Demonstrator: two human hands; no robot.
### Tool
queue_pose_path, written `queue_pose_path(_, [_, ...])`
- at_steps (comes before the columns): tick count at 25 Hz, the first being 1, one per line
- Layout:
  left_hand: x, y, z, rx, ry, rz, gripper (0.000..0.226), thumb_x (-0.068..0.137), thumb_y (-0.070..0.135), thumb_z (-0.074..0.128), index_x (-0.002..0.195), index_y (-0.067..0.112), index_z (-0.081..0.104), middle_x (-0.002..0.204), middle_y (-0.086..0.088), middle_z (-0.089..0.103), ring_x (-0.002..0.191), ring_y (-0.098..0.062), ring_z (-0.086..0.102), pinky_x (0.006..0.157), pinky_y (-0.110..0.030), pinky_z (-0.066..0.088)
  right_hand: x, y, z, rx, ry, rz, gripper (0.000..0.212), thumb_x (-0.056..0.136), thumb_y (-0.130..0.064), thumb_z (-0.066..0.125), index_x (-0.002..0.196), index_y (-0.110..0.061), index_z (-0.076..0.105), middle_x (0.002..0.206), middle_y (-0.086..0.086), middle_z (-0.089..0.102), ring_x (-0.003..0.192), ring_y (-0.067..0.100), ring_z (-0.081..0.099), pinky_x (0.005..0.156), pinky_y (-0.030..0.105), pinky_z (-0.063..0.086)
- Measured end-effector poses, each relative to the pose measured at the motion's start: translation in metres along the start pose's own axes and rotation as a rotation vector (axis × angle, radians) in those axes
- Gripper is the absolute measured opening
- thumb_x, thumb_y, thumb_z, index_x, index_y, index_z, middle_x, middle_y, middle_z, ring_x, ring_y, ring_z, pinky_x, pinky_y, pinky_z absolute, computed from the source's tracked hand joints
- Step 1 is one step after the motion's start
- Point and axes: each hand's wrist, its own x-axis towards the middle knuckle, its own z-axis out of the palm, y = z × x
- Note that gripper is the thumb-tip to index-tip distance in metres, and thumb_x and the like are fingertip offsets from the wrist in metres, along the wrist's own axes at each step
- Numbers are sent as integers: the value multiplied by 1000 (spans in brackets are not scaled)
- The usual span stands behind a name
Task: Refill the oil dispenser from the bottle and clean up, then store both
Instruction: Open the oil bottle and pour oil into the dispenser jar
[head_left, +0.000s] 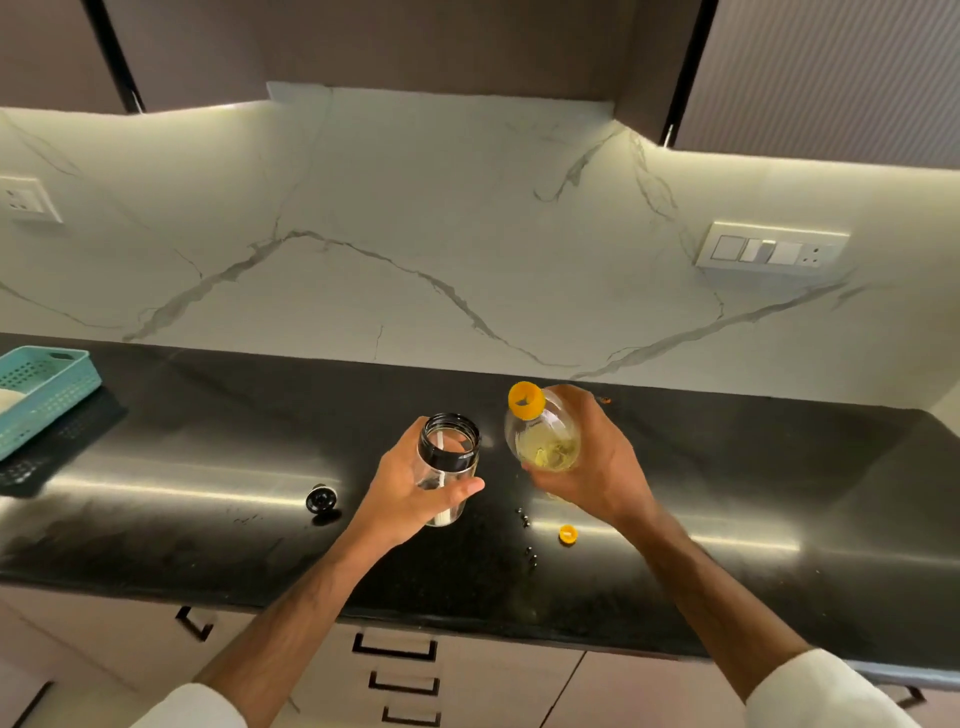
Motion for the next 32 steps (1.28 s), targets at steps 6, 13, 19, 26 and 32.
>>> queue_pose_path(6, [15, 30, 3, 9, -53, 93, 59, 65, 47, 85, 115, 24, 62, 107, 6, 73, 106, -19, 70, 93, -33, 56, 10, -35, -55, -271, 76, -99, 95, 63, -36, 89, 141, -40, 36, 131, -14, 62, 111, 16, 64, 84, 37, 58])
queue_pose_path(13, [16, 55, 10, -24, -107, 170, 59, 64, 51, 82, 114, 28, 60, 104, 22, 71, 103, 0, 67, 84, -10, 50, 15, -56, -93, -645, 100, -260, 103, 65, -38, 92, 147, -34, 31, 131, 0, 62, 114, 28, 63, 72, 44, 60])
queue_pose_path(19, [18, 66, 26, -26, -140, 201, 61, 63, 56, 80, 115, 33, 58, 106, 27, 68, 106, 2, 64, 85, -8, 48, 16, -59, -119, -896, 146, -354, 102, 68, -49, 92, 151, -29, 36, 125, 6, 63, 107, 32, 66, 64, 47, 61])
queue_pose_path(26, [27, 74, 57, -32, -146, 199, 61, 64, 56, 79, 116, 33, 57, 106, 30, 67, 107, 5, 62, 86, -6, 45, 21, -47, -153, -1008, 174, -394, 102, 65, -53, 91, 150, -27, 42, 124, 11, 64, 107, 36, 66, 67, 49, 60])
queue_pose_path(32, [32, 76, 77, -67, -123, 198, 63, 65, 54, 80, 119, 29, 59, 109, 22, 68, 110, -2, 64, 89, -12, 49, 23, -33, -171, -1040, 110, -409, 111, 63, -52, 92, 152, -29, 32, 127, 14, 63, 110, 37, 65, 68, 52, 61])
